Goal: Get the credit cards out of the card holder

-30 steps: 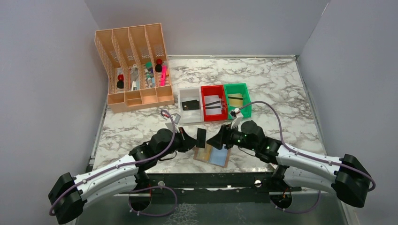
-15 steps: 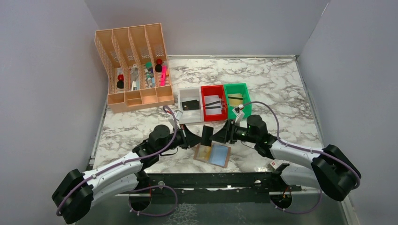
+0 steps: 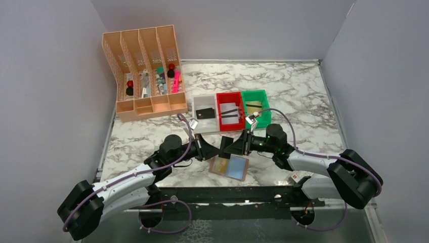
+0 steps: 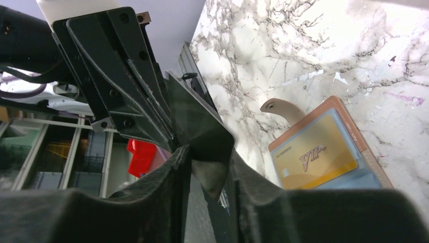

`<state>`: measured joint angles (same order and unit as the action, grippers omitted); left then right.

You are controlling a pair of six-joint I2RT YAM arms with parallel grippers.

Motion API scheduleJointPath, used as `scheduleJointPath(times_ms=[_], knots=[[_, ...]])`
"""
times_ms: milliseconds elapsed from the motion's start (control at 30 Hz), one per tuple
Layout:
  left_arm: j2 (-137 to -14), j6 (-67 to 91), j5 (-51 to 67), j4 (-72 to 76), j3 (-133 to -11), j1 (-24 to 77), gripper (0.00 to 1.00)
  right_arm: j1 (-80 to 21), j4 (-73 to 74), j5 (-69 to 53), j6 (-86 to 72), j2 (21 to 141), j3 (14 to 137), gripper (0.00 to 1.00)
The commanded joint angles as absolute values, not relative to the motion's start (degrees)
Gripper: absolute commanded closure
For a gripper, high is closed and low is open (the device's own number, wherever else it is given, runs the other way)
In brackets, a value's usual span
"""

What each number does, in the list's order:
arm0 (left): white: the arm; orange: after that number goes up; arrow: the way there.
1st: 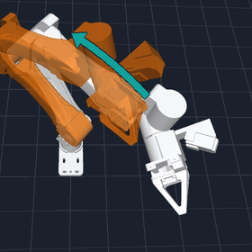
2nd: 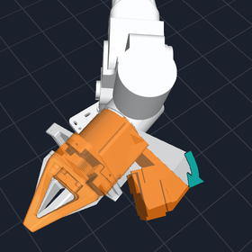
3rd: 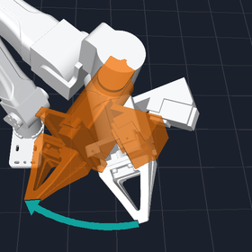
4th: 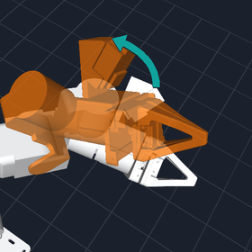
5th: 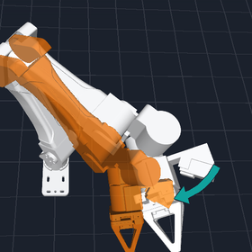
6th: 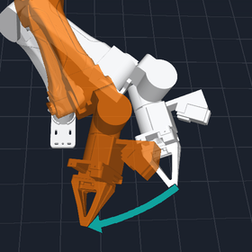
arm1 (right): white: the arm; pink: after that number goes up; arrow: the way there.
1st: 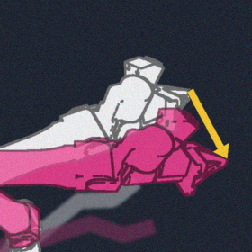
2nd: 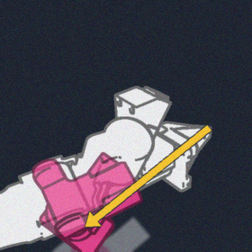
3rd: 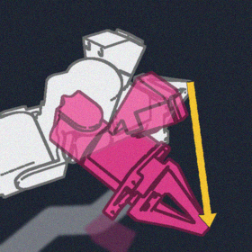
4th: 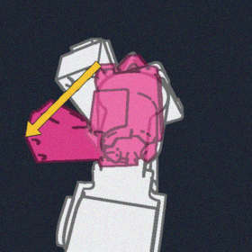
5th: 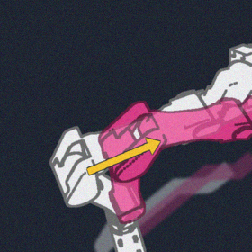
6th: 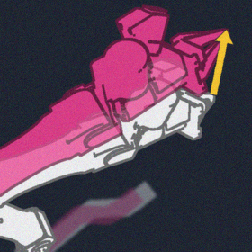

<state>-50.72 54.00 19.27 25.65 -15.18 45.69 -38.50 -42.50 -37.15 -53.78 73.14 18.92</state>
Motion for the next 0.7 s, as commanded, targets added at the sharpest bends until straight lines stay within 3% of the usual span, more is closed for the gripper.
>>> scheduleJointPath(times_ms=[0,133,367,400,433,467,500,600,667], knots=[[-50.0,54.6,21.8,29.1,-14.0,45.5,1.00,-38.0,-45.7,-38.0,-53.9,72.4,19.0,0.71],[-49.4,54.8,21.5,29.1,-13.4,45.4,1.00,-38.0,-46.1,-37.3,-54.4,71.2,18.1,0.82],[-47.5,55.2,19.6,28.2,-12.4,45.3,0.99,-37.9,-41.0,-33.5,-52.4,67.0,18.1,0.90],[-47.1,54.8,19.0,26.7,-12.7,45.1,0.83,-37.9,-39.5,-33.2,-51.4,66.4,18.8,0.92],[-46.6,54.0,18.3,24.7,-13.4,45.0,0.56,-37.9,-37.4,-32.9,-50.2,65.9,19.7,0.93],[-46.1,52.8,17.2,21.6,-14.6,44.9,0.38,-37.9,-34.9,-32.6,-48.7,65.7,20.8,0.94],[-45.6,51.0,14.6,16.3,-16.8,44.9,0.27,-37.9,-32.5,-32.0,-46.6,65.5,22.0,0.95],[-44.5,44.3,3.8,-5.9,-25.6,44.8,0.08,-37.9,-23.5,-28.5,-40.8,66.3,26.4,0.98],[-44.4,41.5,-5.0,-16.6,-30.9,44.7,0.01,-38.0,-16.3,-24.0,-37.0,67.4,30.0,0.99]])
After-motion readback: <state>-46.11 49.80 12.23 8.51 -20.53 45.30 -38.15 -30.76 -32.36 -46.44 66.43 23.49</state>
